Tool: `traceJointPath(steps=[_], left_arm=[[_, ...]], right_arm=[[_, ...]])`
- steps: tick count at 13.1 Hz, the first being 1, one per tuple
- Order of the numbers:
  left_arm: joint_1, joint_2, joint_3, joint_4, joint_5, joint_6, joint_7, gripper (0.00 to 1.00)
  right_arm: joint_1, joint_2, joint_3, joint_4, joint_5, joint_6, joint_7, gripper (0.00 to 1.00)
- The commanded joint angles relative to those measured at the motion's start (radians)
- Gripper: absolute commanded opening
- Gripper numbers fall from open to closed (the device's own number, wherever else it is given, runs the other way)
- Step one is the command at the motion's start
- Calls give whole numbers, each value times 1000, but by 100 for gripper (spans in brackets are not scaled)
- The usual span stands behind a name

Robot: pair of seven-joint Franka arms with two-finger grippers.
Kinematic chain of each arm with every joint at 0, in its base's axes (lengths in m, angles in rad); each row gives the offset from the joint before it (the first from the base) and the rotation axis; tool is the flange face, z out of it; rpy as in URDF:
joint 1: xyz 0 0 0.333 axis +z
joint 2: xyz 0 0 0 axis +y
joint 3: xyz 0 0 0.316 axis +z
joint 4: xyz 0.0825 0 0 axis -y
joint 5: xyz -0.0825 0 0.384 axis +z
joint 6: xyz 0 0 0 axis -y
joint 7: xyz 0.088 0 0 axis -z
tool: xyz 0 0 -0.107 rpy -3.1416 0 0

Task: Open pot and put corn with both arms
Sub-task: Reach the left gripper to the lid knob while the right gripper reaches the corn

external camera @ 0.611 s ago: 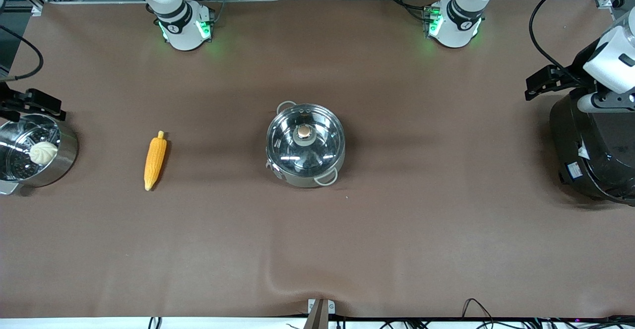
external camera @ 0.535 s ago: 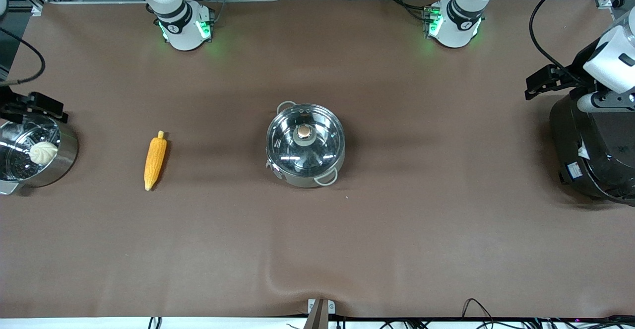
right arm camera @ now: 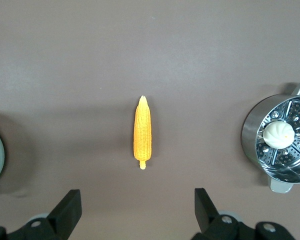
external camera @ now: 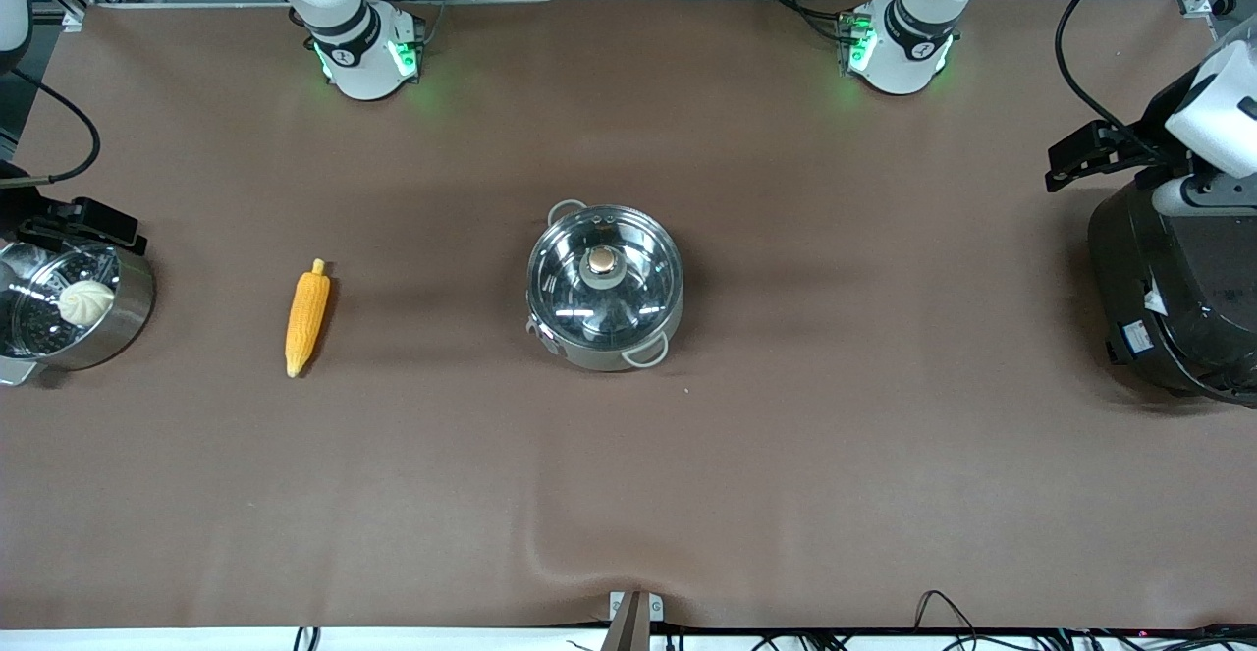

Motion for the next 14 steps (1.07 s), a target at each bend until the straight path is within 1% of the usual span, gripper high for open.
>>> traceJointPath(steps=[1, 3, 4, 5, 6, 7, 8, 9, 11, 12, 14], left_arm=[[-10, 31, -4, 36, 1, -26, 4, 100], [-11, 31, -19, 36, -26, -26, -25, 100], [-19, 34, -43, 36, -35, -24, -75, 100], [-48, 57, -82, 44, -42, -23, -205, 100], [-89, 95, -120, 71, -43, -21, -348, 100], [-146, 152, -149, 105, -39, -12, -481, 100], [-211, 215, -153, 149, -39, 6, -586, 100], [-282, 265, -150, 181, -37, 43, -689, 100], [-403, 350, -145, 188, -35, 202, -862, 100], [-465, 387, -137, 189, -29, 257, -945, 100], [-557, 457, -131, 200, 30, 360, -1094, 100]], right_arm=[[-9, -32, 12, -29, 14, 7, 14, 100], [-9, -33, 14, -24, 16, 7, 14, 100], [-9, -35, 14, -24, 16, 6, 14, 100], [-7, -35, 14, -24, 16, 6, 14, 100], [-9, -35, 14, -24, 16, 6, 13, 100], [-9, -36, 14, -24, 16, 6, 13, 100], [-9, -36, 14, -24, 19, 6, 11, 100], [-9, -36, 14, -24, 30, 7, 10, 100], [-13, -24, 14, -32, 31, 19, 4, 100], [-18, -12, 14, -44, 31, 35, -10, 100], [-22, 2, 12, -137, 31, 146, -15, 100]])
